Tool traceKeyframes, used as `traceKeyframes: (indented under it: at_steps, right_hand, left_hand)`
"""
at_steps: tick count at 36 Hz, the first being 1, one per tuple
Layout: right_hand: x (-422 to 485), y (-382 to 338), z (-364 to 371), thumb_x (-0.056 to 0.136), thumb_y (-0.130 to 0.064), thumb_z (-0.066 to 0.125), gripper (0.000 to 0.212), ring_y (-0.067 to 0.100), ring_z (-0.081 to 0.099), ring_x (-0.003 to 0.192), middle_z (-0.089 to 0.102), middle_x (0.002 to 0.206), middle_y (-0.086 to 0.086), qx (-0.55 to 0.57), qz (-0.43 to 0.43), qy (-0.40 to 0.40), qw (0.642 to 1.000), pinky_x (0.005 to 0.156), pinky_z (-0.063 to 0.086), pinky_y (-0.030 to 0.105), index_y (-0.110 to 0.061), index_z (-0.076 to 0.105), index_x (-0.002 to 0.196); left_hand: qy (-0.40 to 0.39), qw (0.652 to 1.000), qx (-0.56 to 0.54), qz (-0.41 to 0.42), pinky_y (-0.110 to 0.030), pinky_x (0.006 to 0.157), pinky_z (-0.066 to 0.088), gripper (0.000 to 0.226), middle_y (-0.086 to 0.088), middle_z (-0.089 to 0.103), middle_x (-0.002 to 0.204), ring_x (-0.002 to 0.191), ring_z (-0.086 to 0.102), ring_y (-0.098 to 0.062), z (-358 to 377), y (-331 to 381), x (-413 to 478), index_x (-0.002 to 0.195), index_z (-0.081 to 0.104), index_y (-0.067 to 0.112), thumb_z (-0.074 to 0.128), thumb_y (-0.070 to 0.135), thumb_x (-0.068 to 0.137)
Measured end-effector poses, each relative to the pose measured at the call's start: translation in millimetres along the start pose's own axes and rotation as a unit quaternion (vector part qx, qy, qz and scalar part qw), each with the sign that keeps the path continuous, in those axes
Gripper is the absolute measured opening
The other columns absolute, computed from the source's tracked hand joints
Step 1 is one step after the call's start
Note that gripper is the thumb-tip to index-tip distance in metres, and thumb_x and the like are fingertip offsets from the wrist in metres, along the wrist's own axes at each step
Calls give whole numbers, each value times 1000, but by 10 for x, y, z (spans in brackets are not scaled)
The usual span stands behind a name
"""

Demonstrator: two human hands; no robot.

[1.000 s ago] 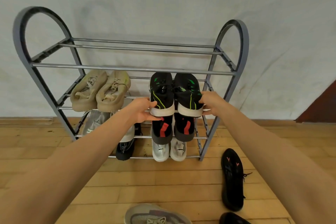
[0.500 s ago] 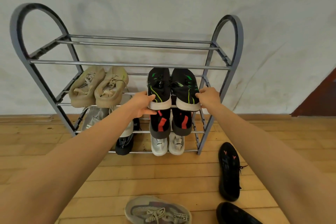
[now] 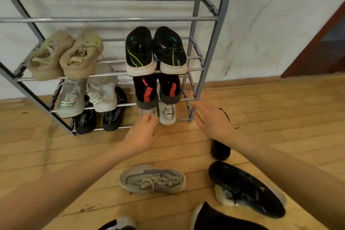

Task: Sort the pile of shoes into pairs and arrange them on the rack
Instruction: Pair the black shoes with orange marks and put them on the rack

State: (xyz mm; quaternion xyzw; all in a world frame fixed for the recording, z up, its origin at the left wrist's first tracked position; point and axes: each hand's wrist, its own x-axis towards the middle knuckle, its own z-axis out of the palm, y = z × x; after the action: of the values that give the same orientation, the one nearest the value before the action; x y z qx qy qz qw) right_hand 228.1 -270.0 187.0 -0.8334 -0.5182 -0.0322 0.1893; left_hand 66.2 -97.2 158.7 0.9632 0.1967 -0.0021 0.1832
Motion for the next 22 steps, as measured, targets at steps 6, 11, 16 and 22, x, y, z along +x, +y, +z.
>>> traceKeyframes:
  at_steps: [6,11,16,22]
  right_hand:
    - [-601,484,584,95,-27,49,45,22,44,125,47,137,4,-15,159,-260,952,95,44,33,-16,41,138]
    - [-897,768,911,75,-55,69,99,31,27,137,27,150,10,-72,221,-478,847,108,36,43,-13,18,149]
    - [-1101,874,1124,64,-47,81,122,34,26,138,16,152,12,-92,238,-549,796,103,42,48,-15,3,151]
    - [-1250,859,1111,69,-40,78,102,34,47,119,35,139,12,-101,217,-490,838,89,49,42,-18,17,147]
  left_hand:
    - [-180,984,-6,-5,-36,103,39,46,-3,33,143,129,38,-23,691,-18,-2,133,44,19,57,26,90]
    - [-253,967,8,23,-36,101,40,53,-3,37,140,128,37,-22,1164,11,36,136,41,20,60,28,87]
    - [-291,956,18,26,-37,99,40,72,-2,36,139,126,37,-23,1581,17,29,139,36,22,69,38,78]
    - [-311,948,64,25,-42,104,35,78,-3,38,139,128,37,-25,1894,25,-93,139,34,23,71,42,73]
